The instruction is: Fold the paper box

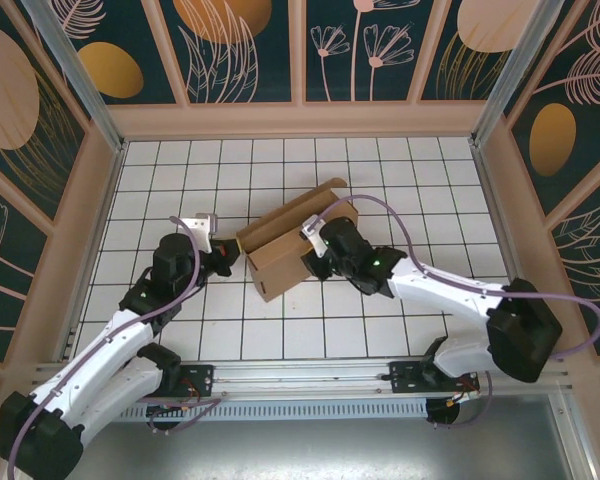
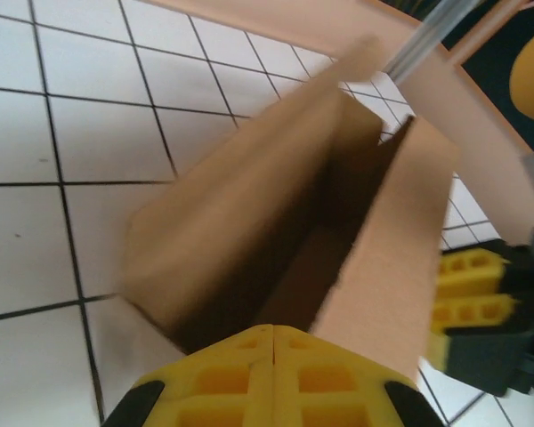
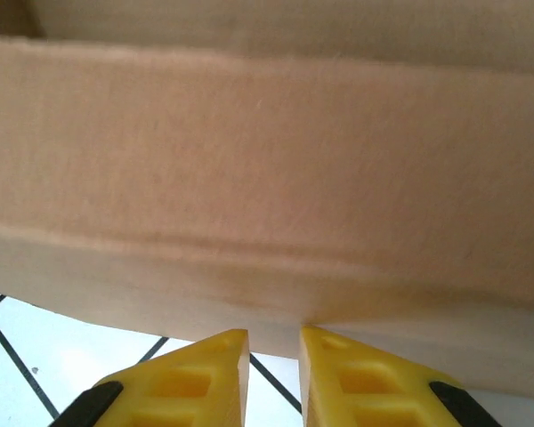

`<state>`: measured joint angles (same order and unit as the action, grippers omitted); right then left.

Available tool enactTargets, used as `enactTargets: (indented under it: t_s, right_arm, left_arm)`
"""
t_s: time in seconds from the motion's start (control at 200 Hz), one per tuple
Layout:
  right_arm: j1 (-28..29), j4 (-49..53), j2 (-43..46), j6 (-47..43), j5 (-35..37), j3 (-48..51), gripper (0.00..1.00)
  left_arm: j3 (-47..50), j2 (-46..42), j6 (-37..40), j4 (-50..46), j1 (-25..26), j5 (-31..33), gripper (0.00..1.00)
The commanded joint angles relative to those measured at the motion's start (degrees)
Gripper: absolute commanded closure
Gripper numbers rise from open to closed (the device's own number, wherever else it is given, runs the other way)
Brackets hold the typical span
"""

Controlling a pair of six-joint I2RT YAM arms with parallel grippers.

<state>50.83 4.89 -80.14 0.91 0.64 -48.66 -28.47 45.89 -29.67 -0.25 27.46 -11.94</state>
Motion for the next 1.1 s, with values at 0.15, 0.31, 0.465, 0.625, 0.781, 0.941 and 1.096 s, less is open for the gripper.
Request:
enactTargets:
  t_s: [0.15, 0.31, 0.465, 0.625, 0.781, 0.941, 1.096]
  right_arm:
    - [-0.27, -10.58, -2.99, 7.51, -4.24, -3.39, 0.77]
    - [-1.33, -10.46, -0.37, 7.36, -1.27, -1.82, 0.82]
    - [-9.27, -7.61, 8.11, 11.88, -2.47, -1.50, 0.77]
    - [-13.82, 0.46, 0.00, 6.78, -8.34, -10.66, 0.73]
    - [-13.93, -0.45, -13.05, 7.31, -10.90, -17.82, 0.73]
    - [-12.98, 1.62, -25.41, 6.40, -8.65, -26.39, 0.73]
    - [-12.47, 4.31, -33.49, 5.80, -7.06, -32.04, 0.72]
  left_arm:
    - [-2.14, 2.79, -3.58, 1.18, 0.34, -5.64, 1.00]
    - [-3.51, 0.55, -4.17, -1.83, 0.31, 5.05, 1.00]
    - [-5.64, -0.84, -5.80, -3.40, 0.32, 13.10, 0.72]
    - [-9.22, 8.13, -8.22, -4.61, 0.35, 10.55, 0.69]
    - [-8.35, 12.04, -10.90, -2.71, 0.31, 12.76, 0.69]
    - [-7.66, 16.36, -10.98, -2.99, 0.14, 16.87, 0.67]
    - [-6.93, 16.63, -12.91, -2.54, -0.04, 19.46, 0.66]
